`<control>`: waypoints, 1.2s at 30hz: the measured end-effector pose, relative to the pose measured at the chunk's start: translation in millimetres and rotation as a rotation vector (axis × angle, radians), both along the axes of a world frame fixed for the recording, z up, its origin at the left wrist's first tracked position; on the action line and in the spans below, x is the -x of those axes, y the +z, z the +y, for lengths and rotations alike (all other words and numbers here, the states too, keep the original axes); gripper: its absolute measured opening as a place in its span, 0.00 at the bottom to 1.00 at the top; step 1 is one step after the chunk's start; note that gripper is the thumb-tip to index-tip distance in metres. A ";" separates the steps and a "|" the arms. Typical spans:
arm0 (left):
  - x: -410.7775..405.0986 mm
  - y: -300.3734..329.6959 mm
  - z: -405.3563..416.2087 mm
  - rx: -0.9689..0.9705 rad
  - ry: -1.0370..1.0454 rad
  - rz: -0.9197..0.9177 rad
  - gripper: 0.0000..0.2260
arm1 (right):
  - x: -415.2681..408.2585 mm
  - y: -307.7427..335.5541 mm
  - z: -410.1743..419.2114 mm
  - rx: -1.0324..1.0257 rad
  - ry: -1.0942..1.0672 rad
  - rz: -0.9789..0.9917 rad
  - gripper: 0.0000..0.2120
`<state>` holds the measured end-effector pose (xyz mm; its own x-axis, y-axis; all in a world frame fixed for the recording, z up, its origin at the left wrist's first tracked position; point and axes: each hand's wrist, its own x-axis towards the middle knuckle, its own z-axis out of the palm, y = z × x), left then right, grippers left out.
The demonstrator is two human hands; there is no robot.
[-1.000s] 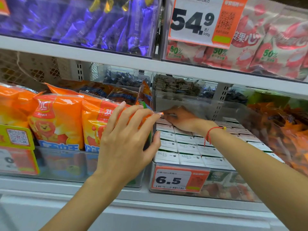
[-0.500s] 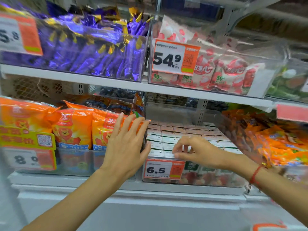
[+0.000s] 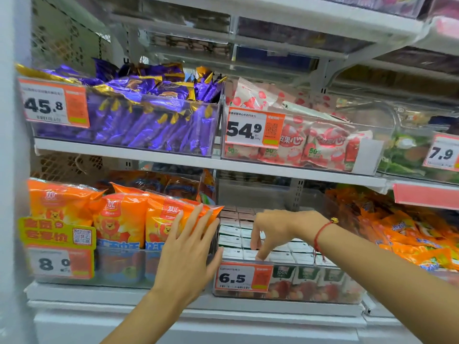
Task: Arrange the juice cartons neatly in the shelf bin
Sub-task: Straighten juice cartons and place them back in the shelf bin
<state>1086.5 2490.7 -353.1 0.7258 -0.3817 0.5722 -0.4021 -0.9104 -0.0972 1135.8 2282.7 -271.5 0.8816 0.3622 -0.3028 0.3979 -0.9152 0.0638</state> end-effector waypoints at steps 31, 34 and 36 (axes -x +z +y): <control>12.8 11.6 -19.5 0.498 -0.295 0.074 0.25 | 44.7 17.4 -28.6 -0.773 0.022 -0.418 0.07; 21.6 24.0 -27.1 0.578 -0.376 0.134 0.30 | 72.9 26.1 -22.9 -0.904 0.049 -0.425 0.09; 30.9 32.9 -29.1 0.585 -0.455 0.154 0.28 | 93.0 26.9 -20.9 -0.966 0.040 -0.397 0.08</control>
